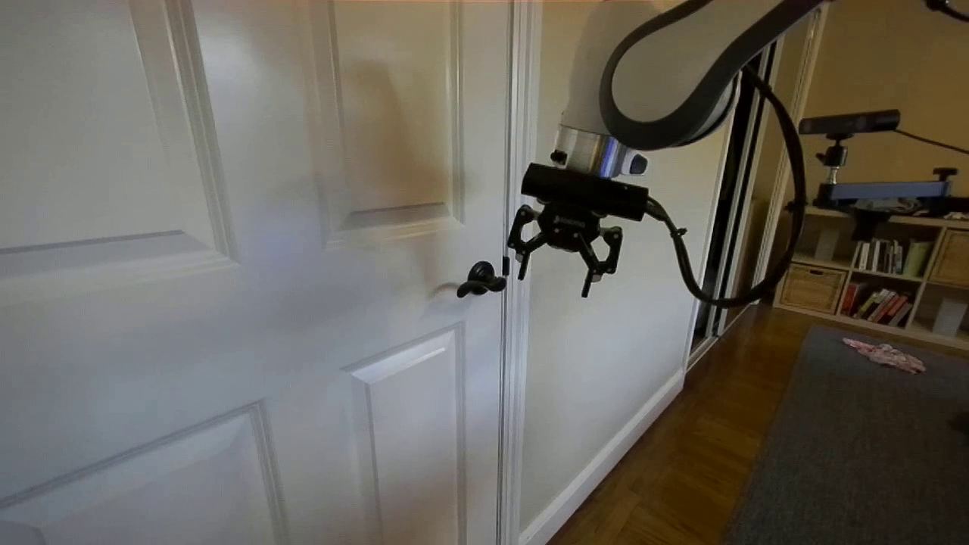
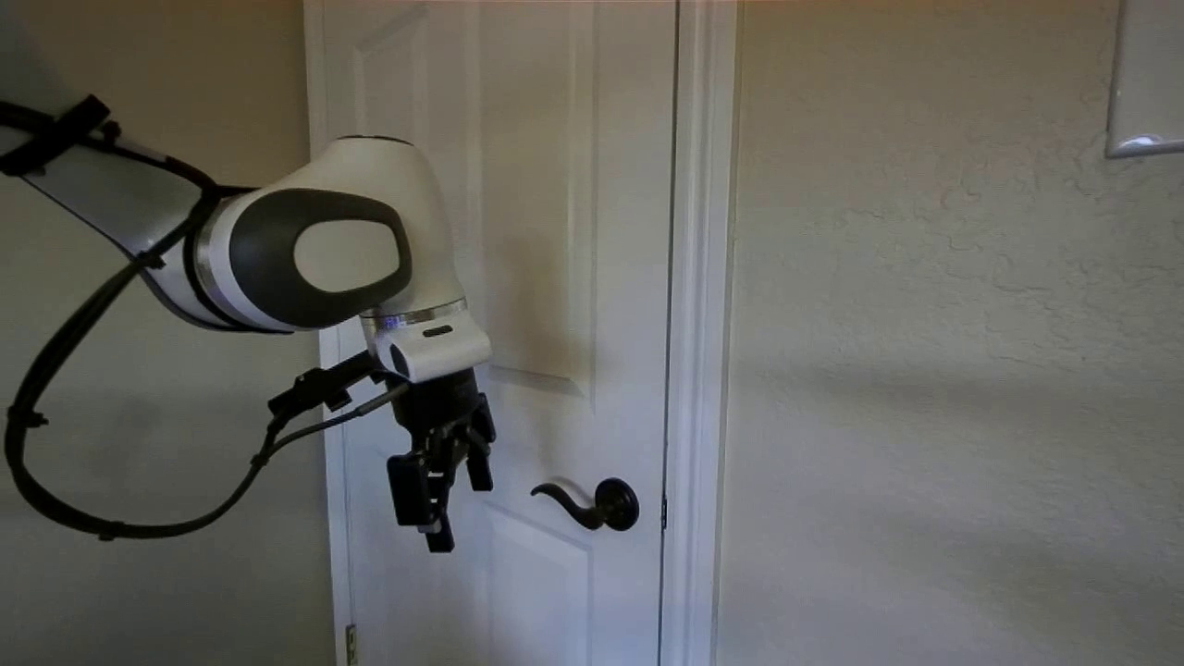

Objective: Open the door

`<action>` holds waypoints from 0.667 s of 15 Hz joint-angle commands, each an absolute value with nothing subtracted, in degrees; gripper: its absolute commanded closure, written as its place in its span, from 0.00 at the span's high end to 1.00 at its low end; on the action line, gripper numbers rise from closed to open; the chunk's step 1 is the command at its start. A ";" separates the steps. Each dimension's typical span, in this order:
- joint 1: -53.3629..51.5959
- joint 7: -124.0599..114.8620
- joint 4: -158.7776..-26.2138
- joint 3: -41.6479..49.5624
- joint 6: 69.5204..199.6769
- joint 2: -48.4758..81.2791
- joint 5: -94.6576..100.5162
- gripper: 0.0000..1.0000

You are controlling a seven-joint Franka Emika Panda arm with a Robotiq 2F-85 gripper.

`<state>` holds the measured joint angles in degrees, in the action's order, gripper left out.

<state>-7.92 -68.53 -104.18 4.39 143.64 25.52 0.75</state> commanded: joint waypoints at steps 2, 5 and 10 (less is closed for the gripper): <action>-10.68 -80.97 -105.77 8.79 151.57 27.28 2.09 1.00; -9.21 -77.89 -104.21 7.37 149.73 28.19 1.10 1.00; -8.72 -79.54 -102.54 6.69 151.33 30.23 -1.06 1.00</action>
<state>-9.62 -78.98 -104.06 7.56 150.08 28.59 1.05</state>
